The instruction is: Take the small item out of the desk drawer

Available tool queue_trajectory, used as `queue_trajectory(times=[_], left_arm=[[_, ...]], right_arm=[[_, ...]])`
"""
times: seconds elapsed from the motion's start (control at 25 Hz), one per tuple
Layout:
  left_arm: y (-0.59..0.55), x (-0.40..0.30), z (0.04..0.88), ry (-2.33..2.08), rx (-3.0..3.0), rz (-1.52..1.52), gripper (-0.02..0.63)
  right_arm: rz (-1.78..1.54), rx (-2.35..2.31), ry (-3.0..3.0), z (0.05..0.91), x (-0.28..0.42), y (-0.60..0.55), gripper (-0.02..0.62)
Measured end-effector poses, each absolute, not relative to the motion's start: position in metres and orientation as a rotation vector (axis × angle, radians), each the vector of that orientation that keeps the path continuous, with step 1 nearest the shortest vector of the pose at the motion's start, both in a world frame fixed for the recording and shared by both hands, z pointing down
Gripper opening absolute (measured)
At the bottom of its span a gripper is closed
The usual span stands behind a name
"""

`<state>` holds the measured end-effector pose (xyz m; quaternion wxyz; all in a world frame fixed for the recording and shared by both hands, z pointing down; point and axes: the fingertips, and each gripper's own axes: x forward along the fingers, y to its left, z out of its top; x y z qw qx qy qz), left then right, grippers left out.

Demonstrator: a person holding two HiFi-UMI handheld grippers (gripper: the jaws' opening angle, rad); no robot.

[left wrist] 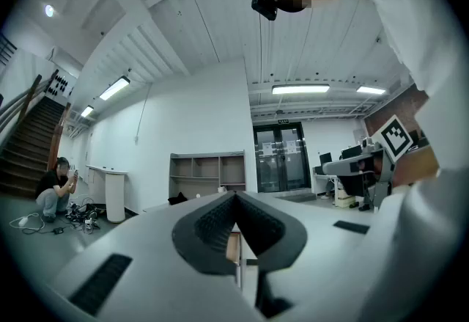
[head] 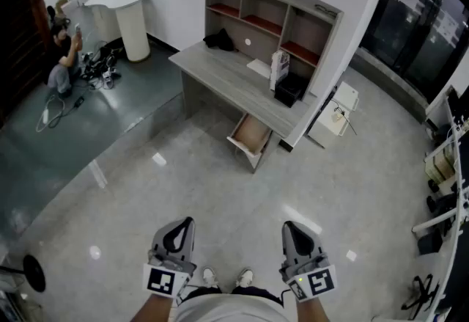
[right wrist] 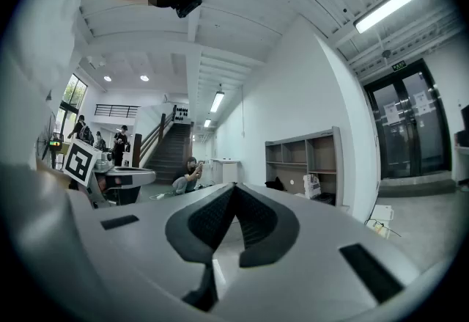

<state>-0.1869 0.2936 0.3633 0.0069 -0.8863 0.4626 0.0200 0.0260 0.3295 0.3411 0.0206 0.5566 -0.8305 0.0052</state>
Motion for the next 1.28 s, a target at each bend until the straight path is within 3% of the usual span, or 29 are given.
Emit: queue_trajectory(times=[0.76, 1.0, 1.28], left_arm=[[0.261, -0.217, 0.397, 1.478, -2.894, 0.186, 0.017], [0.220, -0.194, 0.411, 1.450, -2.960, 0.168, 0.017], [0.132, -0.151, 0.432, 1.538, -2.976, 0.109, 0.017]], right_arm=[[-0.007, 1.794, -2.507, 0.343, 0.014, 0.314, 0.021], [0.075, 1.851, -2.446, 0.368, 0.045, 0.287, 0.021], [0.123, 1.811, -2.503, 0.390, 0.094, 0.175, 0.021]])
